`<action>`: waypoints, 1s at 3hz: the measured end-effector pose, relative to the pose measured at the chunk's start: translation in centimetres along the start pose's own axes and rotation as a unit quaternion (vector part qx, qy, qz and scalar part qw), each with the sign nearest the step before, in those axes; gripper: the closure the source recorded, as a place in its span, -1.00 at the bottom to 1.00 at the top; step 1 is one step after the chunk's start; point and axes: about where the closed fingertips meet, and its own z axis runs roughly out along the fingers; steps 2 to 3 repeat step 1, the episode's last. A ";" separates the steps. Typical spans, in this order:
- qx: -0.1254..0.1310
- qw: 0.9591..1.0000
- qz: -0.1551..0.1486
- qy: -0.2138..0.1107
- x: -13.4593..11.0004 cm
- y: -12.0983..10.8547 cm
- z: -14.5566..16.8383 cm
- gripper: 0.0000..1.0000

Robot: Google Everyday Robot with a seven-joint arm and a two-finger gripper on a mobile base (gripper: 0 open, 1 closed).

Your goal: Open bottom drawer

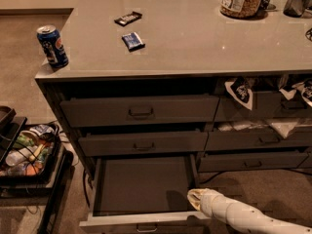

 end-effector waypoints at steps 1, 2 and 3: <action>0.000 1.000 0.000 0.000 0.0 0.0 0.0 -0.77; 0.000 1.000 0.000 0.000 0.0 0.0 0.0 -0.77; 0.000 1.000 0.000 0.000 0.0 0.0 0.0 -0.77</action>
Offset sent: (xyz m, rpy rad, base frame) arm 0.0000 0.0000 0.0000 0.0000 0.0000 0.0000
